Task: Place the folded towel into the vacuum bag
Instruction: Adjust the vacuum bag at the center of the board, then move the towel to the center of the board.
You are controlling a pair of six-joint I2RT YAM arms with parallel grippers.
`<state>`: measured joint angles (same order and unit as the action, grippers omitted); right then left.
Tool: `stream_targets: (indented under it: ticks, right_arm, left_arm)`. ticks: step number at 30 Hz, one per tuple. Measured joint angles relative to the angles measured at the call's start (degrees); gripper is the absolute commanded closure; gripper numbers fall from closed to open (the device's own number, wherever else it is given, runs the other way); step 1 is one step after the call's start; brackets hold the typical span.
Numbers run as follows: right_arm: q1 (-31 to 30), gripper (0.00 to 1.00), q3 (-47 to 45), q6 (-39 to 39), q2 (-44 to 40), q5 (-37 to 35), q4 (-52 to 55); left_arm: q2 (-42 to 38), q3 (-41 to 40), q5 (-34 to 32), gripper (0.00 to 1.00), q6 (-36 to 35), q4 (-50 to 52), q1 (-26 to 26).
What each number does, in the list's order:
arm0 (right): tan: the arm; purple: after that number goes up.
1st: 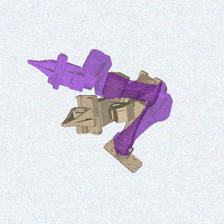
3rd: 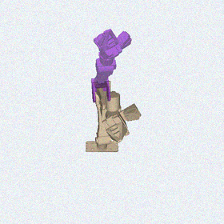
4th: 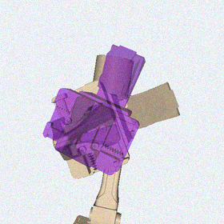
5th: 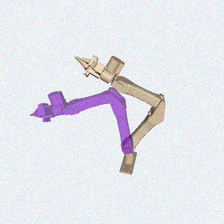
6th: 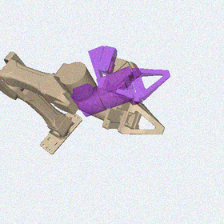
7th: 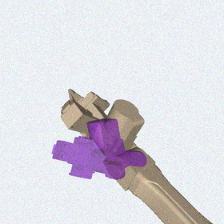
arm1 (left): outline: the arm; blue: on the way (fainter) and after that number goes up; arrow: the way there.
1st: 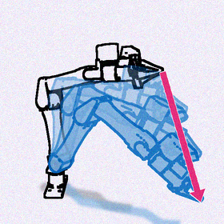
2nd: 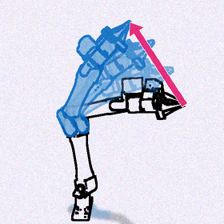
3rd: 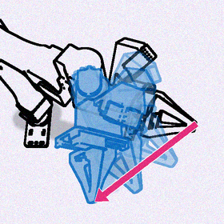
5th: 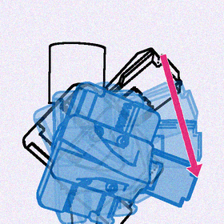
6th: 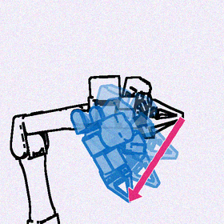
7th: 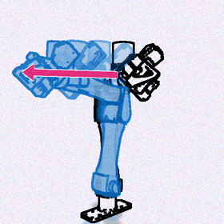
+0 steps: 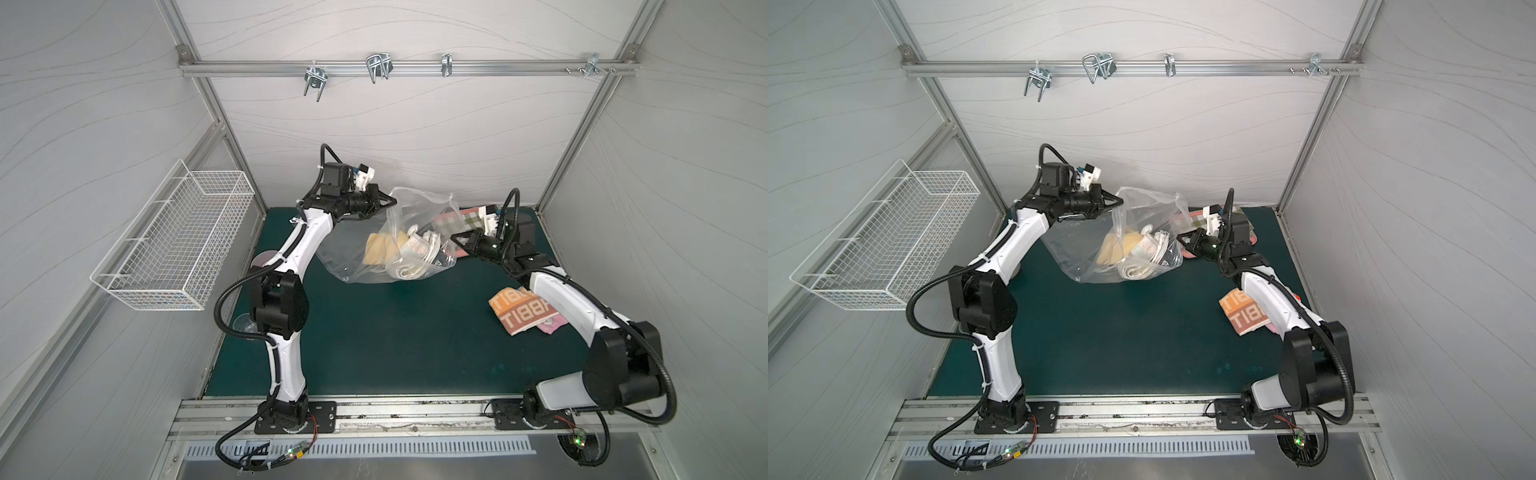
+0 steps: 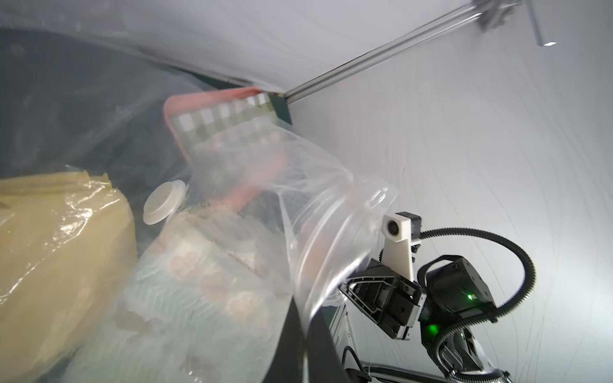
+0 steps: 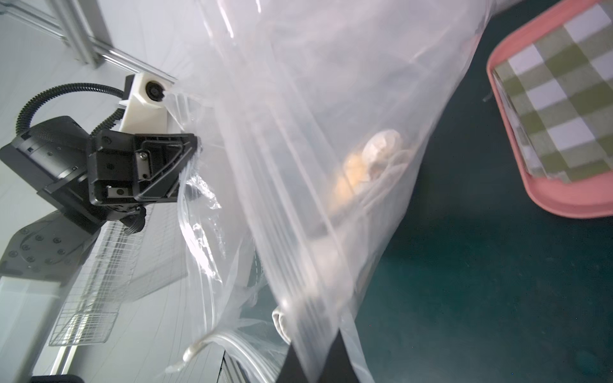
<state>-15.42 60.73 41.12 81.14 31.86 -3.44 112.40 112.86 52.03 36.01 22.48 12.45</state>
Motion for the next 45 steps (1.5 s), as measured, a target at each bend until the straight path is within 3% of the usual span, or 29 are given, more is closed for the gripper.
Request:
stream_targets:
  ticks: [10, 15, 16, 18, 20, 24, 30, 35, 39, 45]
  right_arm:
    - [0.1, 1.0, 2.1, -0.5, 2.0, -0.4, 1.4]
    - [0.2, 0.97, 4.2, -1.8, 2.3, -3.0, 4.8]
    - [0.3, 0.87, 4.1, -1.9, 2.3, -3.7, 5.8]
    - [0.5, 0.58, 3.3, -2.0, 1.7, -6.4, 8.7]
    - [1.2, 0.45, 1.4, -2.1, 0.0, -11.1, 12.6]
    - [4.2, 0.36, -2.0, -1.2, -4.6, -22.0, 23.9]
    - [15.4, 0.32, -9.5, 1.2, -7.8, -33.7, 35.5]
    - [20.2, 0.33, -14.3, 0.9, -4.5, -36.2, 38.1]
    - [17.8, 0.36, -16.4, -0.5, 1.7, -33.8, 35.4]
    - [6.3, 0.37, -13.6, -1.7, 7.1, -28.8, 28.7]
  left_arm:
    - [-10.2, 0.4, 8.1, 1.0, -3.4, -3.0, 1.4]
    - [-13.9, -8.3, 6.6, 1.0, -5.9, -4.7, 3.4]
    - [-14.4, -11.1, 5.5, 1.0, -6.4, -5.0, 4.2]
    - [-14.4, -17.0, 3.0, 1.0, -7.3, -5.4, 6.6]
    - [-13.8, -21.9, 0.5, 1.0, -8.1, -5.1, 9.5]
    - [-11.2, -27.8, -4.9, 1.0, -9.3, -2.6, 15.9]
    - [-9.2, -27.4, -8.0, 1.0, -9.2, -0.9, 19.5]
    - [-9.2, -26.4, -8.7, 1.0, -9.2, -0.8, 19.2]
    - [-9.2, -26.3, -8.8, 1.0, -9.2, -0.8, 19.1]
    - [-9.2, -26.3, -8.9, 1.0, -9.2, -0.6, 19.1]
